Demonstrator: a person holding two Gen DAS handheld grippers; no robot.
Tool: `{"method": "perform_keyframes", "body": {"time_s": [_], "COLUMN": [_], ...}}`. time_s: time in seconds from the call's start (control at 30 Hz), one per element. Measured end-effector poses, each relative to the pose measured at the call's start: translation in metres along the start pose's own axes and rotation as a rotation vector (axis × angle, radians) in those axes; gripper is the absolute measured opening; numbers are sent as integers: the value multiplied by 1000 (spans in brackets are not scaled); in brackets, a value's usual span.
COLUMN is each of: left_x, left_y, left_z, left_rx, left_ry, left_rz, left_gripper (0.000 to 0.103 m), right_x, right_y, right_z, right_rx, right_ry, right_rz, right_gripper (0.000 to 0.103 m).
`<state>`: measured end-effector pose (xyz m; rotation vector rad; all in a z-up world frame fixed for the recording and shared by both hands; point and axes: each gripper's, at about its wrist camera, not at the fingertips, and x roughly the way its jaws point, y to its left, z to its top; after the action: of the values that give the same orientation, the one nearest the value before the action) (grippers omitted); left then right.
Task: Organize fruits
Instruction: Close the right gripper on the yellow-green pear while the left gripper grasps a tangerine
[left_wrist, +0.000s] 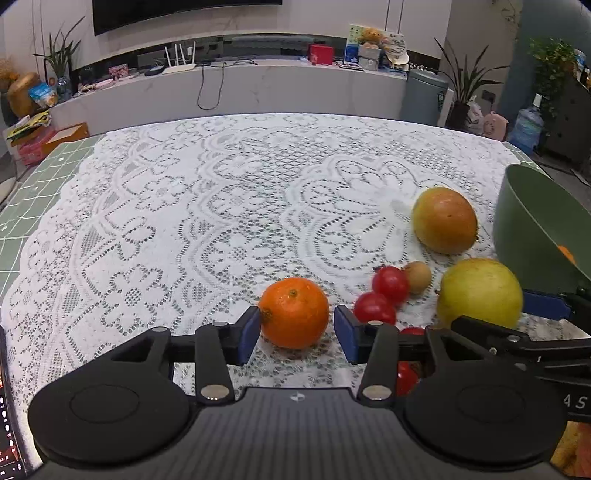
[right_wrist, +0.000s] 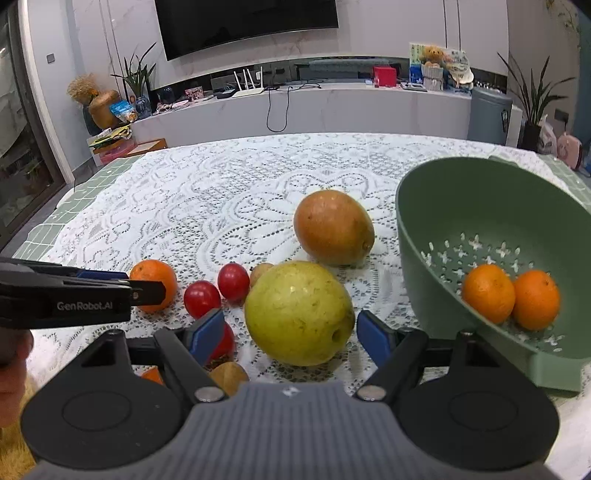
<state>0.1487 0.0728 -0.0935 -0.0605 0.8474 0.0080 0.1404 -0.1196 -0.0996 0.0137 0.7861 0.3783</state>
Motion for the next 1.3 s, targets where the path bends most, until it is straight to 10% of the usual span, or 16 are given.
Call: {"method": "perform_keyframes", "body": {"time_s": [1.3], "left_x": [-2], "left_y": [-9], "left_z": [-3], "left_rx": [57], "left_ry": [-54], "left_rz": [8], "left_gripper": [51], "right_x": [5], "right_y": [3], "right_z": [-4], "right_rx": [14], "right_ry": [-21], "right_rz": [6], "right_gripper": [65]}}
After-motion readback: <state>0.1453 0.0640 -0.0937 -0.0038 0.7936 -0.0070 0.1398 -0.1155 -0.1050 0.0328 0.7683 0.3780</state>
